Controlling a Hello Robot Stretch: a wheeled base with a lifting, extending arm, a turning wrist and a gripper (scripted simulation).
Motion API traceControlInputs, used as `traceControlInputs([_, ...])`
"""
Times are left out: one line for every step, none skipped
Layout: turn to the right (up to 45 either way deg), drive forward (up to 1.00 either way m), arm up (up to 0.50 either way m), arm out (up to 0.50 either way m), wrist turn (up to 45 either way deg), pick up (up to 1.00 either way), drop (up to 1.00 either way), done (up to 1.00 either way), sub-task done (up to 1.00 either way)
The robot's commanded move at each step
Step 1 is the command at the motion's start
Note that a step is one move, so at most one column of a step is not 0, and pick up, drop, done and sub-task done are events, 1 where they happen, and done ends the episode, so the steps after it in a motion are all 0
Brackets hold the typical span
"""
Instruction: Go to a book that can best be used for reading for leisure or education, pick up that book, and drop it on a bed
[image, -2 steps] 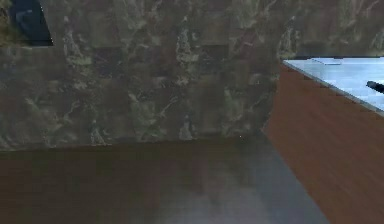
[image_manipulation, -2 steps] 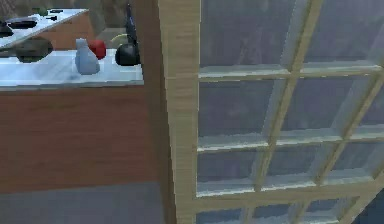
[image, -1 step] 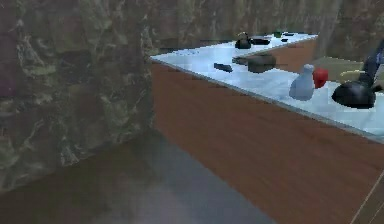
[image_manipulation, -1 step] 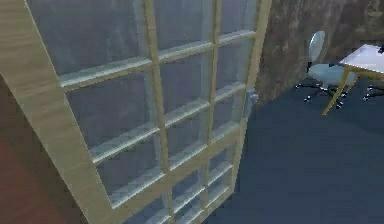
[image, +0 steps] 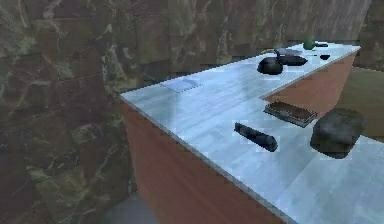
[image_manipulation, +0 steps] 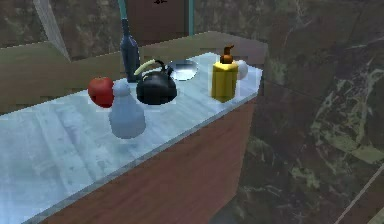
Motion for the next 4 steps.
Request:
traceControlInputs([15.0,0.00,0.00,0.00,0.0,0.00,0.00,0.00,0.00])
traceControlInputs([0.0,0.10,0.00,0.00,0.0,0.00,0.00,0.00,0.00])
traceControlInputs([-45.0,0.00,0.00,0.00,0.0,0.00,0.00,0.00,0.00])
traceControlInputs([-27.0,0.00,0.00,0.00,0.0,0.00,0.00,0.00,0.00])
